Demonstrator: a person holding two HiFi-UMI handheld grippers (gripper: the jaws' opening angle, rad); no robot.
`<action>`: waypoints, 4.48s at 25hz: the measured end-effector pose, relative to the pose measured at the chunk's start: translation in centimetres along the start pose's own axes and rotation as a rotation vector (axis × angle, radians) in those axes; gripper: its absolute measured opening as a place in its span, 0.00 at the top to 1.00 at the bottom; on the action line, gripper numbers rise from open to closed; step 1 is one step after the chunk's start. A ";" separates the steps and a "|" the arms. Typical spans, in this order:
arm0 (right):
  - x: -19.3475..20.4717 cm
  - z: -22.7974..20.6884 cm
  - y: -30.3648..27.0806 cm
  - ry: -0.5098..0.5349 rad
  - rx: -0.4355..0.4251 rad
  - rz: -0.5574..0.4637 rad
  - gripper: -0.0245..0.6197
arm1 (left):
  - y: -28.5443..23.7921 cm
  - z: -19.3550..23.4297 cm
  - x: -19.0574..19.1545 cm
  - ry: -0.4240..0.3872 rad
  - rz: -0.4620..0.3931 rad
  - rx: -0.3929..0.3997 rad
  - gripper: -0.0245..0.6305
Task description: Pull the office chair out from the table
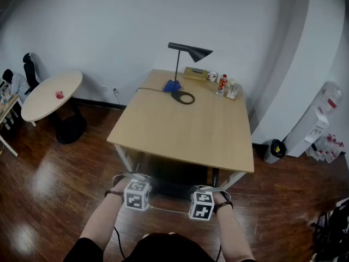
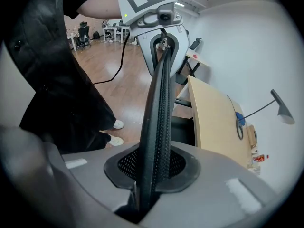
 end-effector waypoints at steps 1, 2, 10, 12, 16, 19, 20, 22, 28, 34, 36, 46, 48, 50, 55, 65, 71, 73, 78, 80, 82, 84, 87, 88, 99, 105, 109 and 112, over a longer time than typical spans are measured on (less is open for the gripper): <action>-0.1 0.3 0.0 -0.001 -0.002 -0.001 0.84 | 0.1 -0.3 -0.1 0.003 -0.003 0.000 0.82; -0.2 0.7 0.1 -0.002 -0.004 -0.001 0.84 | 0.2 -0.7 -0.1 0.007 -0.003 0.003 0.82; -0.9 3.3 0.7 -0.034 -0.001 0.015 0.84 | 1.1 -3.1 -0.3 -0.007 -0.002 0.026 0.82; -1.1 4.0 0.6 -0.042 0.007 0.017 0.83 | 1.3 -3.7 -0.2 -0.012 0.000 0.032 0.82; -1.3 5.4 1.0 -0.046 -0.005 0.018 0.83 | 1.6 -5.0 -0.5 -0.012 -0.002 0.036 0.82; -1.5 6.2 1.1 -0.054 -0.003 0.024 0.83 | 1.9 -6.0 -0.6 -0.016 -0.004 0.038 0.82; -1.7 6.6 1.1 -0.056 -0.003 0.025 0.83 | 2.0 -6.3 -0.5 -0.017 -0.004 0.039 0.82; -2.0 7.3 1.2 -0.058 0.000 0.024 0.83 | 2.3 -7.0 -0.5 -0.019 -0.003 0.041 0.82; -2.4 9.3 1.6 -0.058 -0.003 0.027 0.83 | 2.8 -8.9 -0.7 -0.015 -0.005 0.047 0.82; -3.0 11.0 1.9 -0.067 -0.006 0.030 0.83 | 3.5 -10.7 -0.9 -0.018 -0.009 0.049 0.82; -3.3 11.5 2.1 -0.072 -0.014 0.027 0.83 | 3.6 -11.1 -0.9 -0.019 -0.012 0.050 0.82; -4.3 14.3 2.8 -0.098 -0.025 0.040 0.82 | 4.7 -13.8 -1.0 -0.029 -0.014 0.061 0.82; -4.5 15.1 2.9 -0.103 -0.026 0.042 0.82 | 4.9 -14.5 -1.0 -0.031 -0.015 0.064 0.82; -4.7 15.9 3.0 -0.111 -0.026 0.043 0.82 | 5.2 -15.2 -1.1 -0.034 -0.015 0.066 0.82; -5.4 17.6 3.4 -0.120 -0.029 0.044 0.82 | 5.7 -16.9 -1.1 -0.039 -0.016 0.072 0.82; -6.1 20.1 4.0 -0.149 -0.046 0.047 0.81 | 6.7 -19.5 -1.4 -0.049 -0.018 0.077 0.82; -6.0 21.4 4.2 -0.146 -0.046 0.044 0.81 | 6.7 -20.7 -1.8 -0.040 -0.014 0.081 0.82; -6.0 21.6 4.3 -0.141 -0.049 0.043 0.81 | 6.7 -20.9 -2.0 -0.037 -0.012 0.077 0.82; -6.4 23.0 4.5 -0.133 -0.076 0.041 0.81 | 6.9 -22.5 -2.2 -0.020 -0.007 0.082 0.82; -6.6 23.1 4.7 -0.130 -0.072 0.044 0.81 | 7.2 -22.8 -2.2 -0.019 -0.005 0.078 0.82; -6.9 23.5 4.9 -0.133 -0.068 0.050 0.81 | 7.4 -23.1 -2.2 -0.015 -0.006 0.077 0.82; -7.1 23.8 5.0 -0.138 -0.066 0.055 0.81 | 7.5 -23.4 -2.2 -0.012 -0.006 0.080 0.82; -7.2 24.4 5.2 -0.145 -0.070 0.053 0.82 | 7.8 -24.0 -2.3 -0.013 -0.007 0.085 0.82; -7.3 24.7 5.3 -0.146 -0.071 0.051 0.82 | 7.9 -24.2 -2.3 -0.013 -0.008 0.087 0.82; -8.0 26.8 5.4 -0.150 -0.065 0.051 0.82 | 8.3 -26.2 -2.1 -0.018 -0.009 0.088 0.82; -8.1 27.9 5.7 -0.145 -0.058 0.051 0.83 | 8.6 -27.3 -2.4 -0.010 -0.006 0.093 0.82; -8.2 28.7 5.9 -0.139 -0.049 0.045 0.83 | 8.7 -28.0 -2.6 -0.005 0.002 0.096 0.82; -8.2 29.5 5.9 -0.131 -0.052 0.045 0.83 | 8.8 -28.8 -2.8 0.003 0.008 0.093 0.82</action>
Point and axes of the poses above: the fingertips, and each gripper's own axes: y backward along the fingers, z to its left, x out of its underside, the point moved 9 cm from there along y, backward along the fingers
